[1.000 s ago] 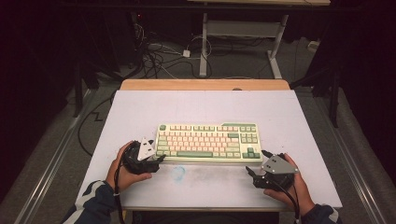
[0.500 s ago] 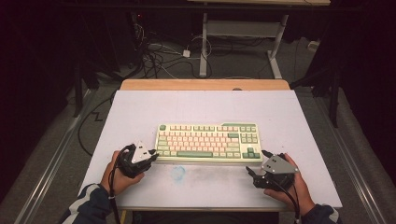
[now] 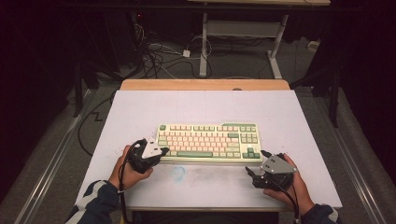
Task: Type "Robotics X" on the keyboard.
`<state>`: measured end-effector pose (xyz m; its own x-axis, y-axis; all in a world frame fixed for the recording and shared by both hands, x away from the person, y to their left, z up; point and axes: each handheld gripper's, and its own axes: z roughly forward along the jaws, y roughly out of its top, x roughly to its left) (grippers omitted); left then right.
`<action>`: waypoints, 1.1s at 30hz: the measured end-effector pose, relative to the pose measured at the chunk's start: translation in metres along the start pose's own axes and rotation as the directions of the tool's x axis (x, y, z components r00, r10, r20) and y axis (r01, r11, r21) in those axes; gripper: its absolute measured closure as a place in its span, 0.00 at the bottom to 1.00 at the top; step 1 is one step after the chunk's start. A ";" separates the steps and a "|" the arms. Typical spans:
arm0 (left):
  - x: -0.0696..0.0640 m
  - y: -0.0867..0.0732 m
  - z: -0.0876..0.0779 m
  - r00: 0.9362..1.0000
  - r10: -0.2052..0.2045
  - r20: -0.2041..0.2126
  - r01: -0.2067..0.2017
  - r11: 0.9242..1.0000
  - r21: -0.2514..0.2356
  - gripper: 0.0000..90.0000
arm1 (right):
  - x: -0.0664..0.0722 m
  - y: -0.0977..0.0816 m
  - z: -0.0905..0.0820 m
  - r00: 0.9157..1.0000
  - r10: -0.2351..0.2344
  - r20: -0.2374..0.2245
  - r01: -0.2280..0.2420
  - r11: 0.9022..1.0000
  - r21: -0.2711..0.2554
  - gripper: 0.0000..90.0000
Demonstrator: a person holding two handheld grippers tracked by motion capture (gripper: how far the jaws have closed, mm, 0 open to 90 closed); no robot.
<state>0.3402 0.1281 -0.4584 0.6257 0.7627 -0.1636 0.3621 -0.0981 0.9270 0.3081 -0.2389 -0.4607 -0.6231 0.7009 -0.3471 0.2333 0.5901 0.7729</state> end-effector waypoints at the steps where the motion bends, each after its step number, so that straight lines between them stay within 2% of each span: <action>1: -0.002 0.001 0.002 1.000 0.000 0.004 0.000 1.000 0.001 0.97 | 0.000 0.000 0.000 1.000 -0.001 0.000 0.001 1.000 0.001 0.26; 4: -0.006 0.002 0.010 1.000 0.013 0.014 -0.013 1.000 0.011 0.97 | 0.000 0.000 0.001 1.000 0.001 0.000 -0.001 1.000 0.003 0.26; 10: -0.015 0.008 0.024 1.000 0.014 0.027 -0.014 1.000 0.006 0.97 | 0.000 0.000 0.000 1.000 -0.001 -0.001 0.001 1.000 0.002 0.26; 19: -0.026 0.010 0.043 0.999 0.035 0.035 -0.036 0.998 0.046 0.97 | 0.000 -0.001 0.001 1.000 -0.006 -0.005 0.006 1.000 0.003 0.26; 25: -0.034 0.007 0.051 0.997 0.053 0.048 -0.056 0.996 0.069 0.97 | 0.000 -0.001 0.001 1.000 -0.008 -0.008 0.008 1.000 0.005 0.26; 33: -0.035 0.002 0.055 0.997 0.068 0.047 -0.072 0.993 0.094 0.97 | 0.001 -0.001 0.002 1.000 -0.013 -0.013 0.013 1.000 0.009 0.26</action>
<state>0.3569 0.0660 -0.4690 0.6805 0.7234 -0.1163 0.3798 -0.2125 0.9003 0.3087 -0.2383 -0.4628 -0.6360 0.6878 -0.3499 0.2322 0.6029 0.7633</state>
